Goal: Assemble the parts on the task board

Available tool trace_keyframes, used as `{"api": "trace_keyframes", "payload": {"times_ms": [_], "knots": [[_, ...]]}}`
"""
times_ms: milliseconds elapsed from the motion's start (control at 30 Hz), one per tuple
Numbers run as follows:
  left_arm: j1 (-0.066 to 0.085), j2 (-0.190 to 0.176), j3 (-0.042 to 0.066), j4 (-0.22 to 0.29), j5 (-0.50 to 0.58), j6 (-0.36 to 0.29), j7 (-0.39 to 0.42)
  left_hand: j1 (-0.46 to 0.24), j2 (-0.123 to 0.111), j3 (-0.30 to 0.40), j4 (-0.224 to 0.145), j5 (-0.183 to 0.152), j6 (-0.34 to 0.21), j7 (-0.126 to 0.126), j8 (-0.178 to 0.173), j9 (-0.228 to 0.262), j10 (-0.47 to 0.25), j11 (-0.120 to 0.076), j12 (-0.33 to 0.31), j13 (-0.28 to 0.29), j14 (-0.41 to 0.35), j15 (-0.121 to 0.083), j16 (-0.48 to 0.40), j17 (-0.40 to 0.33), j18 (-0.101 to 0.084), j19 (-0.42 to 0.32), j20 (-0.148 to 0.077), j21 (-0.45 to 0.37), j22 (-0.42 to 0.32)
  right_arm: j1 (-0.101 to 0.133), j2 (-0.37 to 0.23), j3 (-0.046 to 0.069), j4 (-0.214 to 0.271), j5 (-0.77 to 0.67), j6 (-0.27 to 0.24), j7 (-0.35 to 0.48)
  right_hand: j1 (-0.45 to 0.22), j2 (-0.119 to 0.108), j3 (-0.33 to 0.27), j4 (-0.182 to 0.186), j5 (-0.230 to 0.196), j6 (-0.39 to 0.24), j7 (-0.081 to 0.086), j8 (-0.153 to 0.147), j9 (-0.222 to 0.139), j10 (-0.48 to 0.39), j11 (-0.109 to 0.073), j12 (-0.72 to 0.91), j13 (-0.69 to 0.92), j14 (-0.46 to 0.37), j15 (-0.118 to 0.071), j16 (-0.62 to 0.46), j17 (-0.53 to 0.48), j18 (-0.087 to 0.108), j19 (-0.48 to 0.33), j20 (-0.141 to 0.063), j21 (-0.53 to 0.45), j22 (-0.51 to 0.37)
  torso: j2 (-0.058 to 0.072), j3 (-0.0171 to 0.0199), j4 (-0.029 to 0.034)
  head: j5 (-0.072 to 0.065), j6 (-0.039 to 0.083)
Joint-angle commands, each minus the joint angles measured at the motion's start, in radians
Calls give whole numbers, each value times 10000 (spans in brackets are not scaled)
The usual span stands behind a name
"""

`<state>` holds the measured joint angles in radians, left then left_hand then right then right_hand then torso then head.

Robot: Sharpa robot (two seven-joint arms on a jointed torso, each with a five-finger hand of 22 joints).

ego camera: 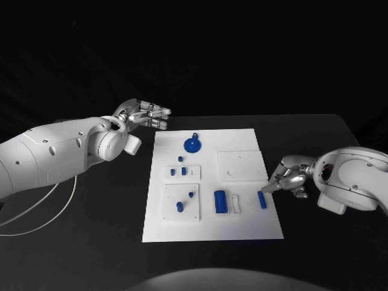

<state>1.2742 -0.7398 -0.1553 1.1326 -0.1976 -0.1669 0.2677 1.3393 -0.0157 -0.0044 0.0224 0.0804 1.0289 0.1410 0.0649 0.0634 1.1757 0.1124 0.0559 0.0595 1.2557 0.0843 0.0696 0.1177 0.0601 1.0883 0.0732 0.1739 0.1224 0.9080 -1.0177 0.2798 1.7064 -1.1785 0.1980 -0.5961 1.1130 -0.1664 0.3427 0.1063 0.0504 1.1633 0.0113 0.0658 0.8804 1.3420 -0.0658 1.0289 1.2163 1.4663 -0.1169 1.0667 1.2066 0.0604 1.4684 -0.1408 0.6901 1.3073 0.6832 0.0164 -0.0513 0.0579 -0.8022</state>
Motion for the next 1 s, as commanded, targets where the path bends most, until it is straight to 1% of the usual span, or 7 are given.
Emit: {"api": "trace_keyframes", "payload": {"times_ms": [33,67,100,233,633,833,1000], "knots": [[0,12,6,41,-8,3,173,-109,-18,-9,25,-47,-59,-3,-8,-2,28,-15,52,7,7,27,4,15,-104,-35,-12,-8,-9,-130,112,-12,-74,-736,331,-323,-102,-120,-63,140,-16,-59,38,-37,-246,-12,98,-33,-9,43,95,-51,-13,-112,470,85,-72,791,-9,-5,11,-31,-5],[0,12,6,43,-8,6,174,-109,-18,-9,25,-47,-59,-3,-8,-2,28,-15,52,7,7,27,4,15,-104,-35,-12,-8,-9,-171,143,-18,-93,-772,337,-362,-104,-125,-66,145,-16,-59,39,-37,-260,-12,98,-32,-8,42,96,-52,-13,-111,471,86,-71,791,-8,-4,10,-28,-9],[0,12,6,45,-8,9,175,-109,-18,-9,25,-47,-59,-3,-8,-2,28,-15,52,7,7,27,4,15,-104,-35,-12,-8,-9,-200,167,-23,-106,-805,339,-392,-40,-175,-91,251,-16,14,49,-16,-684,-12,107,-32,2,48,108,-55,-1,-81,476,111,-89,788,-8,-6,14,-27,-15],[-1,4,6,48,-8,15,175,-109,-18,-9,25,-47,-59,-3,-8,-2,28,-15,52,7,7,27,4,15,-104,-35,-12,-8,-9,-319,286,-61,-182,-966,341,-521,-77,-235,-116,327,-15,35,55,-12,-799,-12,107,-40,9,53,110,-52,19,-84,483,111,-81,794,-5,-5,9,-17,-21],[-1,-8,6,50,-4,43,161,-126,-14,-28,-2,-45,-73,2,-7,-2,-10,-4,48,6,6,29,4,13,-111,-38,-15,-7,-10,-541,563,-173,-219,-1504,245,-772,-263,-379,-188,474,-20,26,70,-9,-818,-14,110,-42,21,50,105,-55,35,-87,484,104,-87,792,-6,-4,12,7,-54],[-1,-21,6,51,-3,47,156,-126,-14,-28,-2,-45,-73,2,-7,-2,-10,-4,48,6,6,29,4,13,-111,-38,-15,-7,-10,-573,659,-342,-151,-1839,350,-842,-21,-264,119,291,10,9,52,-17,-826,-15,101,-31,34,58,110,-47,46,-86,486,116,-85,792,-2,-7,10,14,-77],[-1,-27,6,46,-3,57,145,-126,-14,-28,-2,-45,-73,2,-7,-2,-10,-4,48,6,6,29,4,13,-111,-38,-15,-7,-10,-581,669,-488,-39,-1962,610,-892,364,-92,428,-668,1586,20,-2,-27,-1005,-41,72,3,53,61,95,-29,47,-83,479,117,-71,798,-9,-12,4,12,-100]]}}
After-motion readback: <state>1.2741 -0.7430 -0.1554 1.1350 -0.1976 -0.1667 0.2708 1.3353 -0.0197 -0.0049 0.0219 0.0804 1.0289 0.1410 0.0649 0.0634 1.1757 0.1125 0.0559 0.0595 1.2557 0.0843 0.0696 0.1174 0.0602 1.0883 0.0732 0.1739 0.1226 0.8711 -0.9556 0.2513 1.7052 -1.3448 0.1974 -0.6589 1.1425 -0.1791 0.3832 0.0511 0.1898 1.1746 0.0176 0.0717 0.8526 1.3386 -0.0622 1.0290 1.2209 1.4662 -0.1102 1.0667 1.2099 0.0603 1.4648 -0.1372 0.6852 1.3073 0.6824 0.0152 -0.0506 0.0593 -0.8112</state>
